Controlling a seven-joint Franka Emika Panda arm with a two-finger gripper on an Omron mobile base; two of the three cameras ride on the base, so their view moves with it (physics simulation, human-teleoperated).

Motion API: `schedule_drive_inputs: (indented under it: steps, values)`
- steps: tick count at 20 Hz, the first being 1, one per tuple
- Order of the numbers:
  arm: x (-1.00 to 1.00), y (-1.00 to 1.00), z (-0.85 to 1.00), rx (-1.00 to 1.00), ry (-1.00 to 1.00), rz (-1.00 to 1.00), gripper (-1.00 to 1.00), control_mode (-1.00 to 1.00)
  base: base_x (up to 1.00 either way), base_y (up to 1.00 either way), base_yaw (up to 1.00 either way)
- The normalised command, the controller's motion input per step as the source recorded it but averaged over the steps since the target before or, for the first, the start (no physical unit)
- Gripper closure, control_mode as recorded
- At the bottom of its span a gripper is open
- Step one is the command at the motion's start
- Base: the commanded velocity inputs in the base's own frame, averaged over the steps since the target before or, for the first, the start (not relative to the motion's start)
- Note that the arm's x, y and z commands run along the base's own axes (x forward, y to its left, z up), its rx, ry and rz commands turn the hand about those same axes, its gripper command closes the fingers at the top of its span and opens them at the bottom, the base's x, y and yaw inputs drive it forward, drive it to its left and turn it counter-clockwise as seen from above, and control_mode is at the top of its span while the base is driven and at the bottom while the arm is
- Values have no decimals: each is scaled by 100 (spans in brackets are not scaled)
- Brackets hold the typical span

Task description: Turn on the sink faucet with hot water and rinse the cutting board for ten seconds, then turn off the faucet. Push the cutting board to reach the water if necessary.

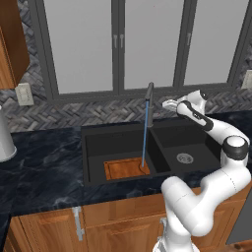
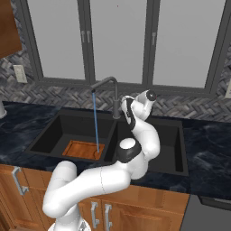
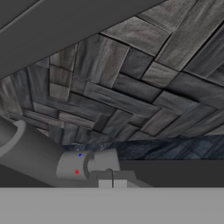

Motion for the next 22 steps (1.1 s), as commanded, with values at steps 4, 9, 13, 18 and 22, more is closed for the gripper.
schedule_drive_inputs:
  steps: [4, 9, 13, 18, 22]
  values:
    - [0, 0, 0, 0, 0, 0, 100, -100, 0, 0, 0]
    - [0, 0, 0, 0, 0, 0, 100, -100, 0, 0, 0]
    - [0, 0, 0, 0, 0, 0, 100, -100, 0, 0, 0]
    - [0, 0, 0, 0, 0, 0, 100, -100, 0, 0, 0]
    - [0, 0, 0, 0, 0, 0, 100, -100, 0, 0, 0]
